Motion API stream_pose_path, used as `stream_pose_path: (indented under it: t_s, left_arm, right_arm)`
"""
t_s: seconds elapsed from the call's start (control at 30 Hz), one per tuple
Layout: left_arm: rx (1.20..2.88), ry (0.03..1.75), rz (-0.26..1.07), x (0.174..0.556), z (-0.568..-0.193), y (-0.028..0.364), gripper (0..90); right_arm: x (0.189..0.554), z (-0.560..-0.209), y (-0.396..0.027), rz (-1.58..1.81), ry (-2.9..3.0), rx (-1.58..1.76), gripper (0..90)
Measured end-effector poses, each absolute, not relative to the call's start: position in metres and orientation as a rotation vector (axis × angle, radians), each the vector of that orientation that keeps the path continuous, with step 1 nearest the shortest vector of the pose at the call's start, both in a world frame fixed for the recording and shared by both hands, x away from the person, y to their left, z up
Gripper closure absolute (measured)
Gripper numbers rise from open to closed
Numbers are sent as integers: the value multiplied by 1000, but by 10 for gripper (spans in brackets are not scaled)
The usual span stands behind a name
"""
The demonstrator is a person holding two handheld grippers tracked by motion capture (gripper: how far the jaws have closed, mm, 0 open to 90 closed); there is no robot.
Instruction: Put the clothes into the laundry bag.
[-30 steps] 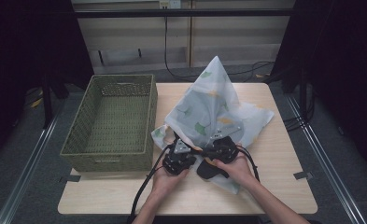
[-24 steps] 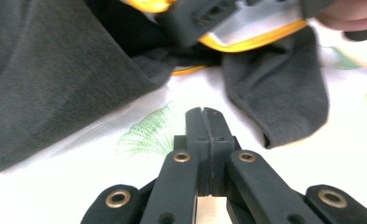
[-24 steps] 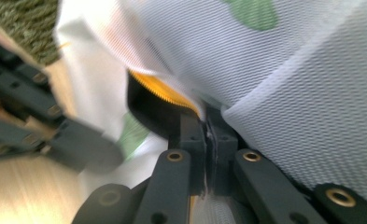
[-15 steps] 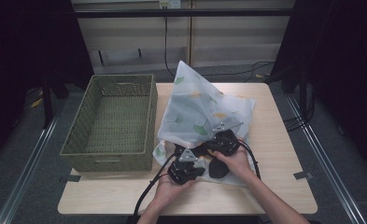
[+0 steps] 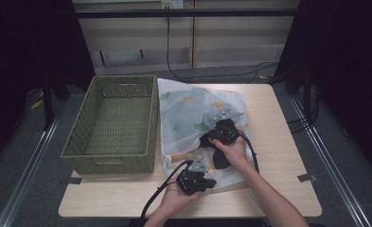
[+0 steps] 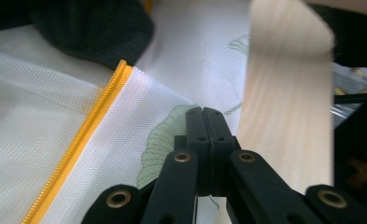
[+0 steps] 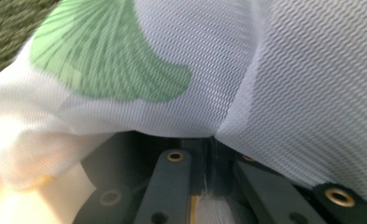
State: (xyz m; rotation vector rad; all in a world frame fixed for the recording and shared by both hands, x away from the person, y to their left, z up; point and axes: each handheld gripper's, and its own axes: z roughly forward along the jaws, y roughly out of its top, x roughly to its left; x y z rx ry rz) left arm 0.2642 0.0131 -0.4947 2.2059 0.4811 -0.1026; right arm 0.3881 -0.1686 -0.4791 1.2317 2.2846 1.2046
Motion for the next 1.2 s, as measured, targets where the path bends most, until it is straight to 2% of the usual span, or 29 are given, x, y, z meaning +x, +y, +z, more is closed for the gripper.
stream_pose_path:
  t_s: [0.5,0.57,0.6,0.77,0.9,1.1,1.2]
  left_arm:
    - [2219,404,-139,250,-482,20,900]
    - [2159,445,-174,253,-485,20,900]
    - [2174,443,-150,254,-486,20,900]
    - [2203,516,-30,259,-499,15,900]
    - [2179,562,-42,261,-504,16,878]
    - [2174,587,-53,262,-504,15,804]
    - [2160,608,-48,261,-502,16,715]
  right_arm:
    - [419,-478,-176,1136,2187,1288,882]
    - [420,-480,-179,1153,2193,1288,882]
    - [419,-480,-180,1152,2198,1281,882]
    - [404,-477,-184,1205,2250,1255,884]
    - [384,-464,-192,1271,2308,1182,883]
    - [349,-437,-201,1360,2385,1031,883]
    - [330,-432,-203,1377,2443,963,882]
